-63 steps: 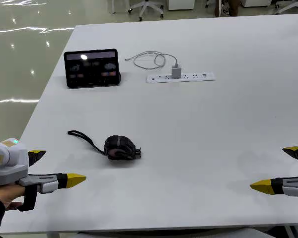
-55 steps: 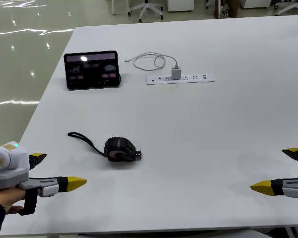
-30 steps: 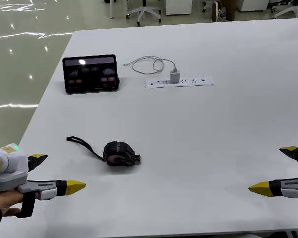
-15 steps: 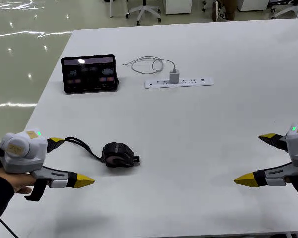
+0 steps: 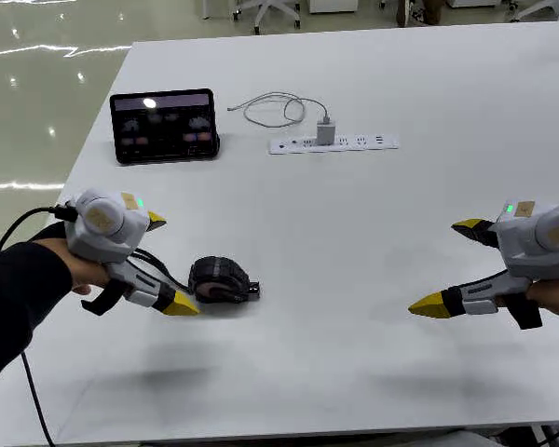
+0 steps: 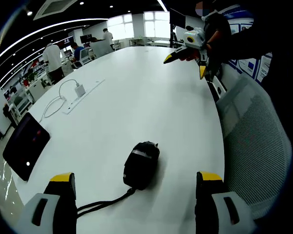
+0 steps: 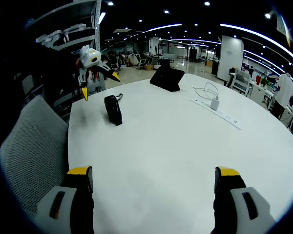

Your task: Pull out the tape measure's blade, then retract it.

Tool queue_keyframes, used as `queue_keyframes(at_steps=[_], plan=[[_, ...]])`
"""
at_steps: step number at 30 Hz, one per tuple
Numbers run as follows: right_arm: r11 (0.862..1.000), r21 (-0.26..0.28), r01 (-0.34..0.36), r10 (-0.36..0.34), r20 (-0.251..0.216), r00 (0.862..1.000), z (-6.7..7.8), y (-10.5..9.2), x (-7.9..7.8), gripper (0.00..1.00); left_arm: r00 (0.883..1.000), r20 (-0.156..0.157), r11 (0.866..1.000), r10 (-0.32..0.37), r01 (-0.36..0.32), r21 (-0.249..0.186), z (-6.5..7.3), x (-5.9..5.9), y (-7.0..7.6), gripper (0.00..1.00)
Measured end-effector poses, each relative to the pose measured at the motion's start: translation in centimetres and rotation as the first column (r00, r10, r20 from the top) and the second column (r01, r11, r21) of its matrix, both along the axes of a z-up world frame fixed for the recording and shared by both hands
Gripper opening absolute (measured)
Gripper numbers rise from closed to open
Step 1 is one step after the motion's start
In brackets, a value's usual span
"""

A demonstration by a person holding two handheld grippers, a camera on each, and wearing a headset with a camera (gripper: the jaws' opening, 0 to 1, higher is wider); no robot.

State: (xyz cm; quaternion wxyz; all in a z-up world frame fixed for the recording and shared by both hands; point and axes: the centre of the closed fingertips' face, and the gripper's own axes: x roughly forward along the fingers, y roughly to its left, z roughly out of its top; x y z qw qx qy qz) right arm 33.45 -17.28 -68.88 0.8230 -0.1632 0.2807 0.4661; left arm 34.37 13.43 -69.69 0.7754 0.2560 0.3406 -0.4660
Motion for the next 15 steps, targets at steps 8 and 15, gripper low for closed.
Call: queue_keyframes(at_steps=[8,15], plan=[[1.000,-0.007,-0.030,0.030,-0.014,0.999,-0.6,1.4,0.2,1.00,0.998,-0.022,0.997,-0.061,0.061,0.041,-0.4,1.0,-1.5,0.96],[0.998,0.000,-0.069,0.069,-0.030,0.997,-0.8,3.0,0.3,1.00,0.991,-0.100,0.988,-0.093,0.104,0.113,-2.3,0.8,-1.9,0.88]])
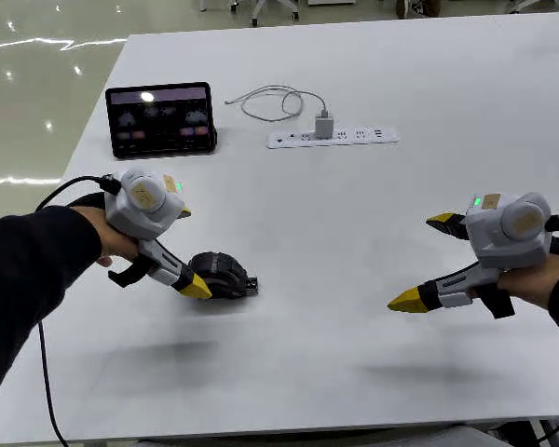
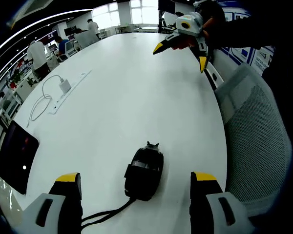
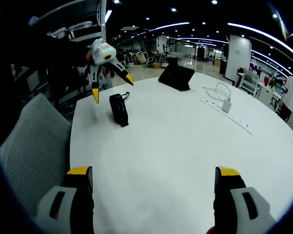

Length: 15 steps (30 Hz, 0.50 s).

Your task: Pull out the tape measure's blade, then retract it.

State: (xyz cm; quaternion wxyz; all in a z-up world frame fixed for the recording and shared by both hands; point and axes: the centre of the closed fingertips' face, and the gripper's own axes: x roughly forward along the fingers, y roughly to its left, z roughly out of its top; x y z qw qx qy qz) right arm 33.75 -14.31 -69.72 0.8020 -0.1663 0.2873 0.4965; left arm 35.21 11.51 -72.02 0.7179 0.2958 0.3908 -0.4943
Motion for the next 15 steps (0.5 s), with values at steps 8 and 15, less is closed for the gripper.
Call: queue_keyframes(at_steps=[8,15], plan=[[0.998,-0.027,-0.063,0.063,-0.006,0.998,-1.2,2.3,-0.2,1.00,0.994,-0.001,0.992,-0.111,0.111,0.054,-1.8,-0.8,-1.1,0.76],[0.993,-0.017,-0.120,0.120,0.004,0.993,-1.1,6.0,-0.2,1.00,0.990,0.000,0.987,-0.140,0.139,0.082,-2.4,-0.4,-1.7,0.74]])
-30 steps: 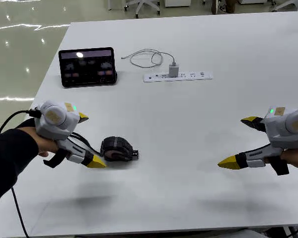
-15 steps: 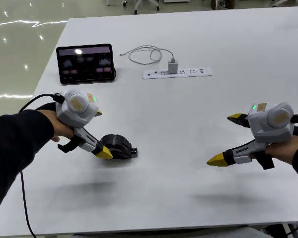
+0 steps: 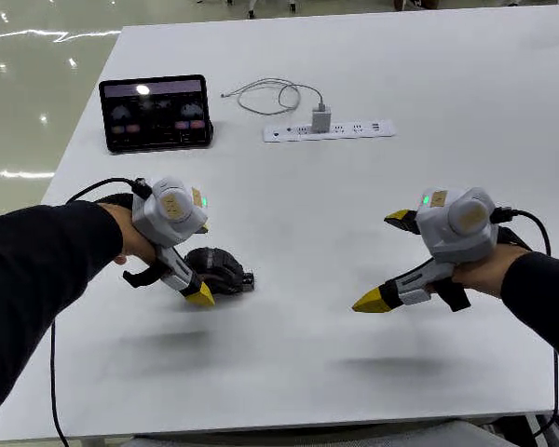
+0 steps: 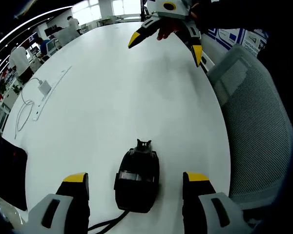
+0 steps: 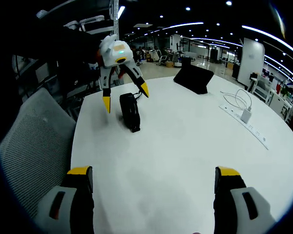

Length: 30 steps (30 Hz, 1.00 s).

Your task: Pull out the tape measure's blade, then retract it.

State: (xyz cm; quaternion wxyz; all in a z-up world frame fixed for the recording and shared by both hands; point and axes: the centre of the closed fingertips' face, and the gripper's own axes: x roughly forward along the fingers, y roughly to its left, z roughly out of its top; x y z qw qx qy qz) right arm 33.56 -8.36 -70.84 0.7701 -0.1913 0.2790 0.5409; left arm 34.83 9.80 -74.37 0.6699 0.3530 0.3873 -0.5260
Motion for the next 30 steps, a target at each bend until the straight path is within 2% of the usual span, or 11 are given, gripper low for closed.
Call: queue_keyframes(at_steps=[2,6,8,10,13,16,18,19,20,26,30], plan=[[1.000,-0.002,-0.021,0.021,0.005,1.000,0.1,0.8,0.1,1.00,1.000,0.006,0.999,-0.028,0.028,0.017,-0.2,0.0,-0.1,0.70],[0.997,-0.013,-0.077,0.077,0.010,0.997,-0.1,3.2,0.1,1.00,0.999,0.007,0.998,-0.039,0.038,0.050,-0.6,0.6,0.0,0.63],[0.996,0.011,-0.089,0.090,-0.004,0.996,0.1,4.5,0.2,0.99,0.999,0.012,0.998,-0.043,0.043,0.039,-0.5,0.7,-0.4,0.61],[0.994,0.021,-0.111,0.111,-0.009,0.994,0.1,5.9,0.2,0.99,0.998,0.005,0.997,-0.058,0.058,0.040,-0.8,0.6,-0.7,0.59],[0.988,0.008,-0.154,0.154,0.010,0.988,-0.2,7.4,0.4,0.98,0.997,0.000,0.995,-0.075,0.075,0.059,-1.3,0.5,-0.7,0.57],[0.985,0.005,-0.173,0.173,0.007,0.985,-0.7,8.7,0.8,0.95,0.998,-0.019,0.997,-0.054,0.055,0.057,-1.6,0.4,-0.8,0.52],[0.982,0.007,-0.190,0.190,0.013,0.982,-1.0,9.5,0.9,0.92,0.997,-0.003,0.995,-0.075,0.075,0.066,-1.7,0.4,-0.6,0.37],[0.980,0.006,-0.199,0.199,0.015,0.980,-1.2,9.9,0.9,0.90,0.996,-0.033,0.995,-0.086,0.088,0.054,-1.8,-0.2,-0.8,0.35],[0.979,0.003,-0.205,0.205,0.016,0.979,-1.5,10.2,1.0,0.88,0.996,-0.003,0.994,-0.091,0.091,0.061,-1.8,0.1,-0.7,0.34],[0.973,-0.027,-0.230,0.230,0.000,0.973,-3.6,11.2,1.1,0.75,0.996,0.000,0.995,-0.093,0.093,0.048,-1.6,0.3,-0.6,0.34],[0.960,-0.031,-0.278,0.279,0.044,0.959,-3.8,12.4,0.8,0.64,0.996,0.008,0.994,-0.091,0.090,0.058,-1.7,0.4,-0.5,0.33]])
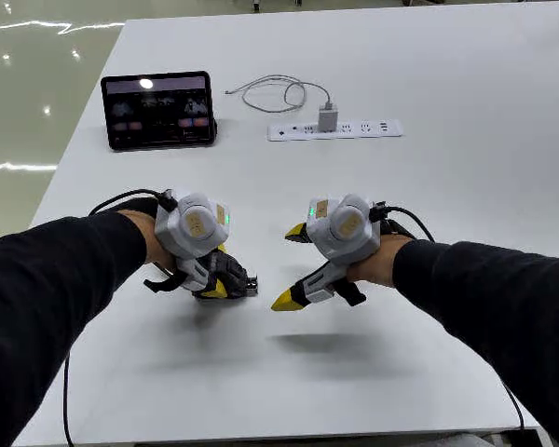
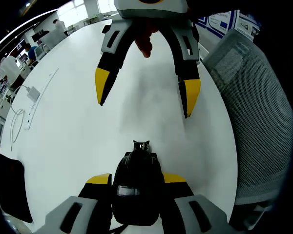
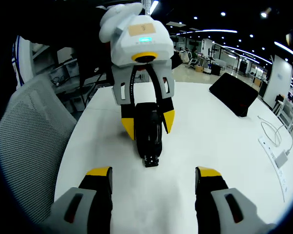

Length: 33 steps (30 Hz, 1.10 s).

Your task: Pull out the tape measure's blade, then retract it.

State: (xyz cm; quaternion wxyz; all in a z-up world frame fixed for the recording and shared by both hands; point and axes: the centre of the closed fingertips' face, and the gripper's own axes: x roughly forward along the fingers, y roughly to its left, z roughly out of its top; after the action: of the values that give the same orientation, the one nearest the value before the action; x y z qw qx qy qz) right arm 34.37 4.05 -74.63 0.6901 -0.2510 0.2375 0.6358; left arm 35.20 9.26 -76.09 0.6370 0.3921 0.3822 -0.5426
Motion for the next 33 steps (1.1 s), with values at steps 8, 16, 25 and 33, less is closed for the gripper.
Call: queue_keyframes(at_steps=[8,16,25,33], plan=[[0.998,-0.035,-0.058,0.059,0.025,0.998,-2.0,1.8,-0.9,0.44,1.000,-0.006,1.000,0.005,-0.005,-0.005,-0.1,0.1,0.1,0.33],[0.997,-0.077,0.003,-0.005,-0.033,0.999,-3.6,2.4,0.6,0.27,1.000,-0.016,1.000,0.013,-0.013,0.005,-0.3,0.0,0.1,0.34],[0.989,-0.133,-0.069,0.069,-0.004,0.998,-4.4,3.2,0.3,0.17,1.000,-0.015,1.000,0.018,-0.018,-0.007,-0.3,0.0,0.0,0.34],[0.981,-0.152,-0.117,0.120,0.014,0.993,-4.7,3.8,0.1,0.11,1.000,-0.021,1.000,0.019,-0.020,-0.011,-0.5,0.0,-0.1,0.34]])
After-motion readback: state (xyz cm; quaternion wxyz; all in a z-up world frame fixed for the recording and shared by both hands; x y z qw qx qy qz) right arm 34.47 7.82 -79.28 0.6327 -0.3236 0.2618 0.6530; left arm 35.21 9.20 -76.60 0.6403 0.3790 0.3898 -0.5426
